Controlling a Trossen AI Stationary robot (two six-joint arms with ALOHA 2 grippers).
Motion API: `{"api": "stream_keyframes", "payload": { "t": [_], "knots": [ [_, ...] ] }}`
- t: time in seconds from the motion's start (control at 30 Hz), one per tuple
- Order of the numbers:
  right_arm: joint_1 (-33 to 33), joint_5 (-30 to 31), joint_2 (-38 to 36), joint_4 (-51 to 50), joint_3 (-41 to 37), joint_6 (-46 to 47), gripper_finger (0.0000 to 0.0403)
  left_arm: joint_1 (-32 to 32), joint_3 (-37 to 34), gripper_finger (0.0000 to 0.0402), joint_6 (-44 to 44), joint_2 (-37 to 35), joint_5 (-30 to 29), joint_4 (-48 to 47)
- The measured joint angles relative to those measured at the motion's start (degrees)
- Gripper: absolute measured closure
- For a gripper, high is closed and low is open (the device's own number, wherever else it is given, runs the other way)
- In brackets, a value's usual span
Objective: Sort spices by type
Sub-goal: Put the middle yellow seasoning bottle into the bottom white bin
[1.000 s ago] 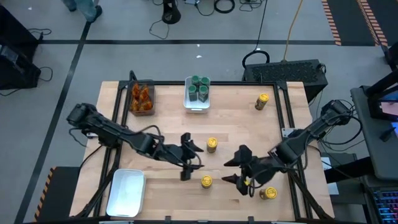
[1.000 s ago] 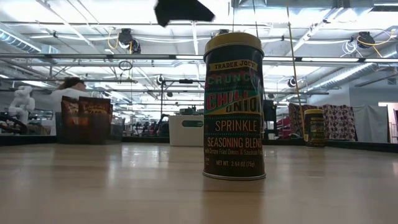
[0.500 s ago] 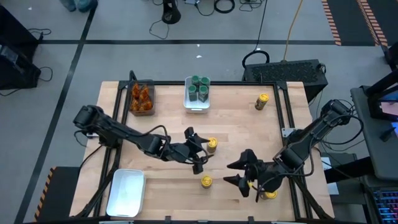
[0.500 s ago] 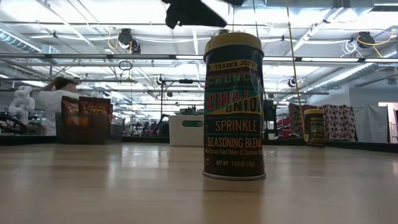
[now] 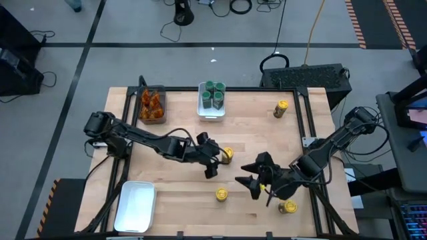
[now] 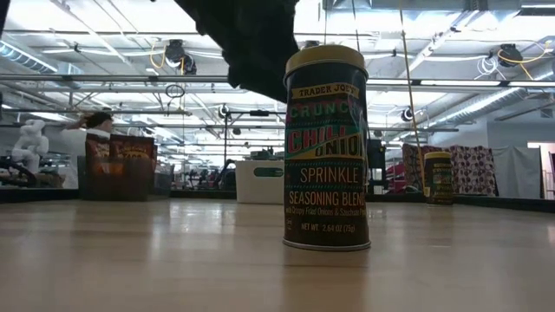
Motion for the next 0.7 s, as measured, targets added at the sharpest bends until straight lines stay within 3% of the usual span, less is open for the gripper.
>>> {"api": "stream_keyframes", "payload": {
  "t": [0.27, 0.7],
  "knots": [
    [-3.4, -3.4, 0.0, -0.2, 0.0, -0.2, 0.0129, 1.3, -0.2, 0.011, 2.6, 1.3, 0.8, 5.1],
    [-4.7, -3.5, 0.0, -0.4, 0.0, -2.7, 0.0129, 2.2, -0.2, 0.011, 5.9, 7.4, 1.3, 11.7]
  ]
}}
